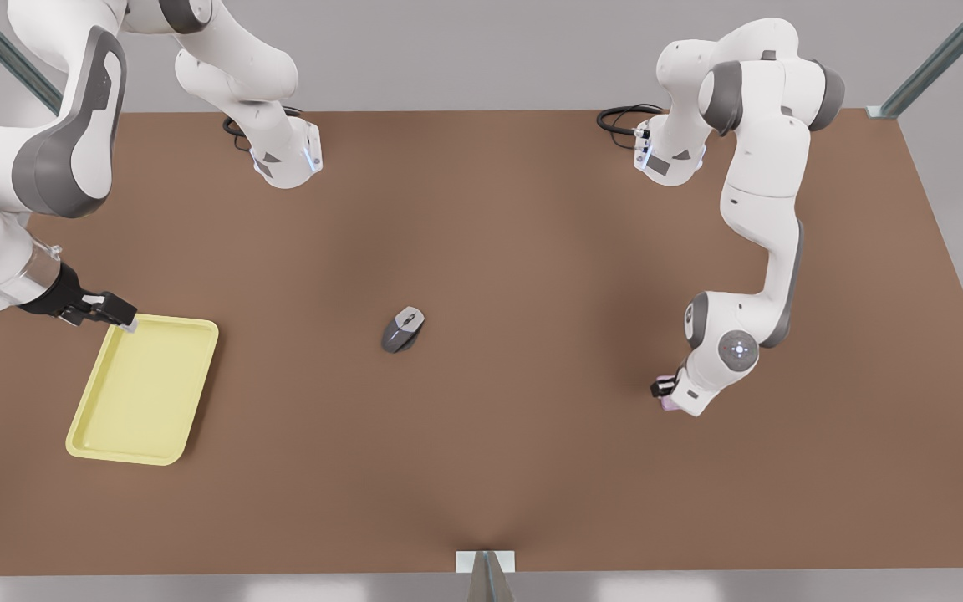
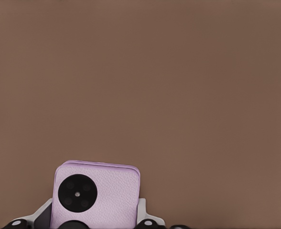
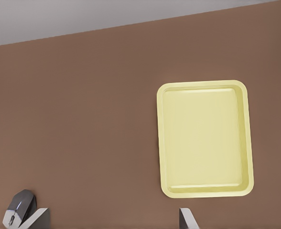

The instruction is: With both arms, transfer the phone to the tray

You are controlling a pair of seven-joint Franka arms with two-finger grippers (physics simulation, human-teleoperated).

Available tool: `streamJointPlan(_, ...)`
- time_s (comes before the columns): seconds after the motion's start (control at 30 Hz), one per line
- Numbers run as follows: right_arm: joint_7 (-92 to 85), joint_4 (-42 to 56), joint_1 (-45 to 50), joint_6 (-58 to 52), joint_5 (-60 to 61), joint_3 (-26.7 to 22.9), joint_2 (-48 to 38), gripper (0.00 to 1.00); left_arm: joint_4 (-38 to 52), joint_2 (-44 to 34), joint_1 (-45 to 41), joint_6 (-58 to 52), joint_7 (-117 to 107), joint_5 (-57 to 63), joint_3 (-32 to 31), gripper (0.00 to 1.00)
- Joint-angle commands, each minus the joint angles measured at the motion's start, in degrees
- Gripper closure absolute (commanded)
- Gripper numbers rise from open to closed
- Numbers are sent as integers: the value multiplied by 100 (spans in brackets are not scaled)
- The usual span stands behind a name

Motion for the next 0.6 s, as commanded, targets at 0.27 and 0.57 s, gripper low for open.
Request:
streamJointPlan(0.27, 9, 4, 0, -2, 3, -1, -5, 0, 934, -63, -940, -1071, -823, -43, 0, 22)
streamJointPlan(0.57, 9, 4, 0, -2, 3, -1, -5, 0, 4397, 1747, -3286, -2319, -3117, -79, -114, 22)
